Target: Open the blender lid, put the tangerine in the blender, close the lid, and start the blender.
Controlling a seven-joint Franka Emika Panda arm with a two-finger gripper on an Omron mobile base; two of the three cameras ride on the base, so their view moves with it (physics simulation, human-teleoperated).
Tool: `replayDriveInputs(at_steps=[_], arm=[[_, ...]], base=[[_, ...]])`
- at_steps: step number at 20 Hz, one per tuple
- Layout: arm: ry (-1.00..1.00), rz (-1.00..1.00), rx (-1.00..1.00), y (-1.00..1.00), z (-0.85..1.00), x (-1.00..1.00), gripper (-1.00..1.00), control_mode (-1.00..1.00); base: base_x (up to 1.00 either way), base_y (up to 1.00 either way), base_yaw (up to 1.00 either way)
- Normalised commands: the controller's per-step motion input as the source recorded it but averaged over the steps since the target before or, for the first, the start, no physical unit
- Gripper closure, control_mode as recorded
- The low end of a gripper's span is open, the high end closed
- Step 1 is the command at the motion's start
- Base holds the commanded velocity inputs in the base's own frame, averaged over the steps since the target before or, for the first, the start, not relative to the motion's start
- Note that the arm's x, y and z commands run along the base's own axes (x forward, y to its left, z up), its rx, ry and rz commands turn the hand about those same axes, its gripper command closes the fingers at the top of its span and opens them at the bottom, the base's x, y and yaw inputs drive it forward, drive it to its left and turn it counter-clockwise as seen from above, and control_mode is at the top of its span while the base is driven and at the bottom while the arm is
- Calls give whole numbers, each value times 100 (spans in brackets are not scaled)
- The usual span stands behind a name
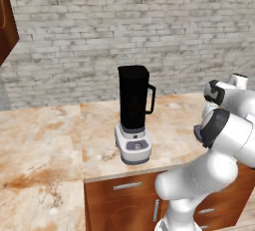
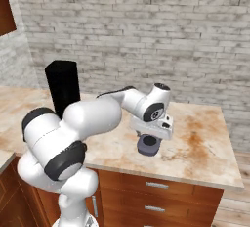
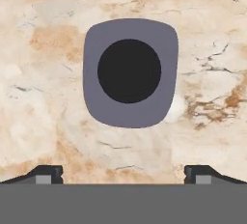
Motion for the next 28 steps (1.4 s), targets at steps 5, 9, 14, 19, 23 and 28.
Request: replayDriveInputs(at_steps=[5,9,14,19,23,28], arm=[[6,0,0,-6,-33,15,-100,-100],[1,0,0,0,-37,38,-100,-100],[0,0,0,5,-31,40,-100,-100],[0,0,0,0,-23,28,-100,-100],[0,0,0,1,-17,19,-100,-100],[0,0,-1,4,-30,3,-100,-100]], base=[[0,0,0],[0,0,0],[0,0,0],[0,0,0],[0,0,0],[0,0,0]])
